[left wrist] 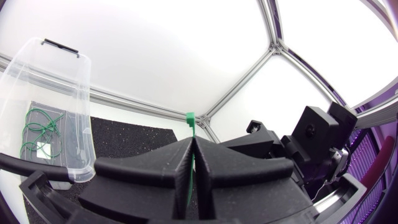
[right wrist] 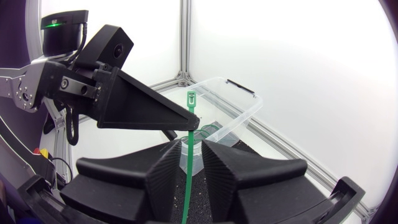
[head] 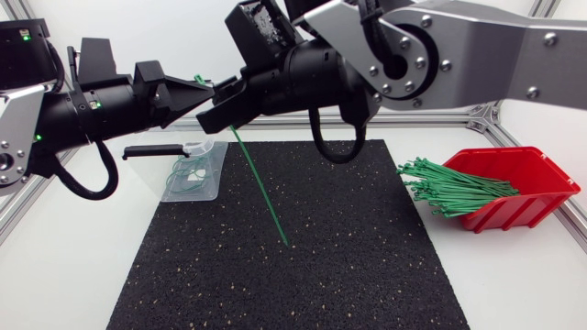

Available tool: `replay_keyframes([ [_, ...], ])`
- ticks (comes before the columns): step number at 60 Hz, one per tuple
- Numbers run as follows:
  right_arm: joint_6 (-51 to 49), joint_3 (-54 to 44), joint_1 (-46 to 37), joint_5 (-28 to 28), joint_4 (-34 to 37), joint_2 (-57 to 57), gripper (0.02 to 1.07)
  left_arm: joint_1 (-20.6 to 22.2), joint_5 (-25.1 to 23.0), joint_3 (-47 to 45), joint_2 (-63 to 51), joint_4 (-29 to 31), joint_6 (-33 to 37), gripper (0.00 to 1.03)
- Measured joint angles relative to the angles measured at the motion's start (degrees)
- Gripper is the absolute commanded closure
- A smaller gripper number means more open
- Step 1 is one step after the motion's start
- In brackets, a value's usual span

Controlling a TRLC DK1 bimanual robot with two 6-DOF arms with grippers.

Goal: Take a green cable tie from the red box, thread the tail through the head to close it, then place it in the transparent bin on the left.

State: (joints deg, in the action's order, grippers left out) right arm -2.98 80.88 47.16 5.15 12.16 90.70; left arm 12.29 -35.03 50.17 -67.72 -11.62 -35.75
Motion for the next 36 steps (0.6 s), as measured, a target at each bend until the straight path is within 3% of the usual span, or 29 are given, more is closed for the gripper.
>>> replay_keyframes([
  [36,-1.5,-0.9,-4.2,-0.7,-1.4,1.7,0.50,-0.7,0.0,0.0,1.6,1.1,0.4,1.00],
])
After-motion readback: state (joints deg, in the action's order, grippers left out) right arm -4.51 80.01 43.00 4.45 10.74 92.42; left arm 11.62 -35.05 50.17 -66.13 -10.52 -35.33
